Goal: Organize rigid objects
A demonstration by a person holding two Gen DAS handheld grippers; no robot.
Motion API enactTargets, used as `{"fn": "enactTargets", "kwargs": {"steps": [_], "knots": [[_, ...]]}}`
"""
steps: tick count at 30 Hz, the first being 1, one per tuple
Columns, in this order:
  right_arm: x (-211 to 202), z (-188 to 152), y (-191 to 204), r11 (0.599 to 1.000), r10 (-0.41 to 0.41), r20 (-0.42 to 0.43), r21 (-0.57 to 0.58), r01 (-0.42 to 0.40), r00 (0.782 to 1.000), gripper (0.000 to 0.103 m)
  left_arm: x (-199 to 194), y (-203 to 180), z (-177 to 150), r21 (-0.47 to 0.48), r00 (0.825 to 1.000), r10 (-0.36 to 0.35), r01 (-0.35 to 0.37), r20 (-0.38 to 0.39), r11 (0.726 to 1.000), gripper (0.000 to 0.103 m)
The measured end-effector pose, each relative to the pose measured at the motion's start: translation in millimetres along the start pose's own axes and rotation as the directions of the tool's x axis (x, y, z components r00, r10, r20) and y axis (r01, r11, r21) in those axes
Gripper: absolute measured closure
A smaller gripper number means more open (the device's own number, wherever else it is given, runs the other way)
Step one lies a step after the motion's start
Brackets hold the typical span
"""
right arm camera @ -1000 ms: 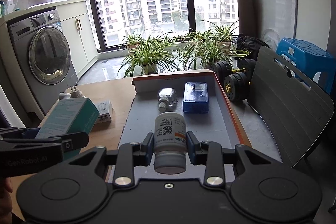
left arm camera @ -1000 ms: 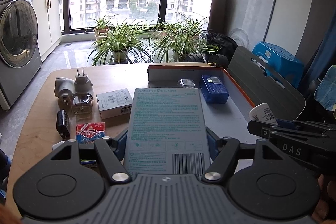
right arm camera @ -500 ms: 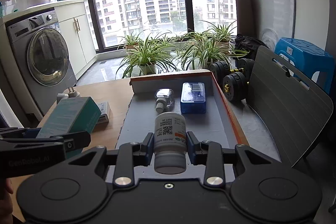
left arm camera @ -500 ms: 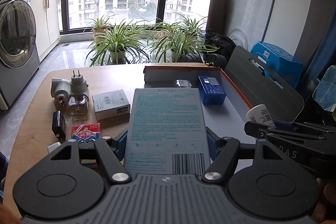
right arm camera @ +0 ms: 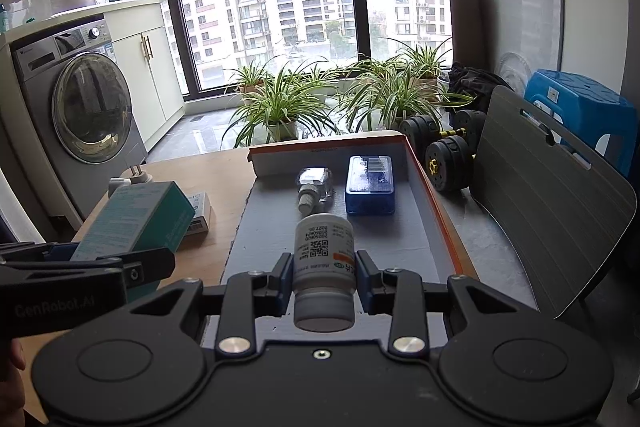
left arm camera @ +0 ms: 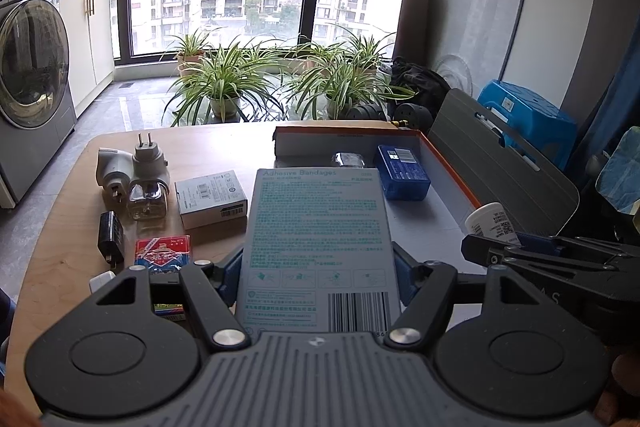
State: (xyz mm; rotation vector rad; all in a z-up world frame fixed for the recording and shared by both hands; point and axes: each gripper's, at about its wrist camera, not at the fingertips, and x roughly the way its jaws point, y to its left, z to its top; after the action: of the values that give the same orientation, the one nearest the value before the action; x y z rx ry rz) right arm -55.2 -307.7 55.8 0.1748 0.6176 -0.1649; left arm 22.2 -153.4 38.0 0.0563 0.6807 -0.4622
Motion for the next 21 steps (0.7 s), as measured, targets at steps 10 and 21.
{"fn": "enactTargets", "kwargs": {"steps": [10, 21], "knots": [[0.5, -0.7, 1.1, 1.0, 0.0, 0.0, 0.0, 0.0, 1.0, 0.063, 1.8, -1.9, 0.5, -0.002, 1.0, -0.003, 0.003, -0.001, 1.0, 0.031], [0.5, -0.2, 0.4, 1.0, 0.0, 0.0, 0.001, 0.0, 1.0, 0.063, 3.1, -3.8, 0.9, 0.002, 1.0, -0.004, 0.004, -0.001, 1.0, 0.031]]}}
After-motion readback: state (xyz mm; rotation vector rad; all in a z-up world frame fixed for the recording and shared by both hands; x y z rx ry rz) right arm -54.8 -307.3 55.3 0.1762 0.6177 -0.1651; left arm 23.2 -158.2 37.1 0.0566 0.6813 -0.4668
